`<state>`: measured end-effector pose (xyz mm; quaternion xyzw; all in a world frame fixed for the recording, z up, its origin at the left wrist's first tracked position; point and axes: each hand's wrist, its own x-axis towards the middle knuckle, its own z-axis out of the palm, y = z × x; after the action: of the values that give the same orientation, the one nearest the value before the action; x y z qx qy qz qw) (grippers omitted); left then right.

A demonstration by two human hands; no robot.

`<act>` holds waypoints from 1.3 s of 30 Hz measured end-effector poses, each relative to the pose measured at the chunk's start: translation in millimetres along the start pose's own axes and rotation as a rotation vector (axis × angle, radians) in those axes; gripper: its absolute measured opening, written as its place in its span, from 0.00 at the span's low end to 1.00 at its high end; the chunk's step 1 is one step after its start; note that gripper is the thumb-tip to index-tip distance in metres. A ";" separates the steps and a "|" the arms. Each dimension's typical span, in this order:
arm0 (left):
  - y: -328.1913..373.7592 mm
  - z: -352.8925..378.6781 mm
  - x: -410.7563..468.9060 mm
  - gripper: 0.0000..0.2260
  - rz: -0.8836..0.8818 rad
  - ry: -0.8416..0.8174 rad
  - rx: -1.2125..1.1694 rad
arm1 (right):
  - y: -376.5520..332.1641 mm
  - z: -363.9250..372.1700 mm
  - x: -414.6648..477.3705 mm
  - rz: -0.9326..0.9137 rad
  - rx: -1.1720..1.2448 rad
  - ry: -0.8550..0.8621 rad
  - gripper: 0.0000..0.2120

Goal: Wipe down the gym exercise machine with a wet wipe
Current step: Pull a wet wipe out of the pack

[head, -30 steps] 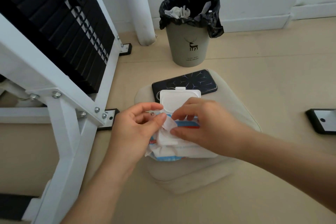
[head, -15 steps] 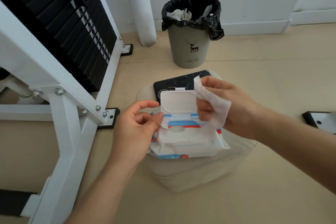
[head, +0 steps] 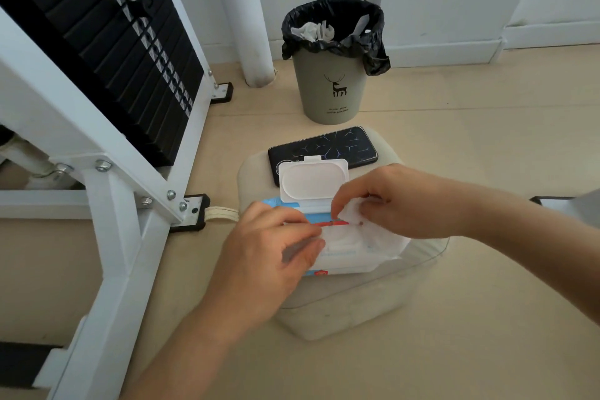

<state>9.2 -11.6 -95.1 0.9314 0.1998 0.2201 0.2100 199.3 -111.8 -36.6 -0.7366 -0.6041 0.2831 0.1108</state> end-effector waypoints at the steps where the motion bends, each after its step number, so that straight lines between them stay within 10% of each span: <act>1: -2.8 2.5 -3.5 0.11 0.059 -0.003 0.037 | 1.5 -0.3 -0.6 0.011 0.031 -0.015 0.20; 10: 1.3 0.8 -7.3 0.14 0.193 -0.144 0.328 | 4.9 13.4 0.0 -0.003 0.013 -0.015 0.24; 14: 2.3 -9.5 8.4 0.14 0.088 -0.061 0.112 | 4.7 6.8 -3.0 -0.006 -0.013 0.038 0.17; 21: 12.1 -13.2 43.7 0.18 -0.428 0.088 -0.682 | 18.2 -18.1 -8.2 0.196 1.031 0.354 0.08; 29: -1.5 9.9 9.2 0.06 0.208 -0.059 0.009 | 29.9 -12.0 -2.2 0.355 1.167 0.397 0.07; 39: 28.6 -12.4 57.3 0.22 -0.519 -0.109 -0.971 | 15.4 -24.3 -6.8 0.076 1.256 0.120 0.09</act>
<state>58.3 -5.0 -52.6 0.6577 0.2871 0.1793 0.6730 224.7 -117.7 -22.7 -0.5666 -0.2888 0.5457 0.5457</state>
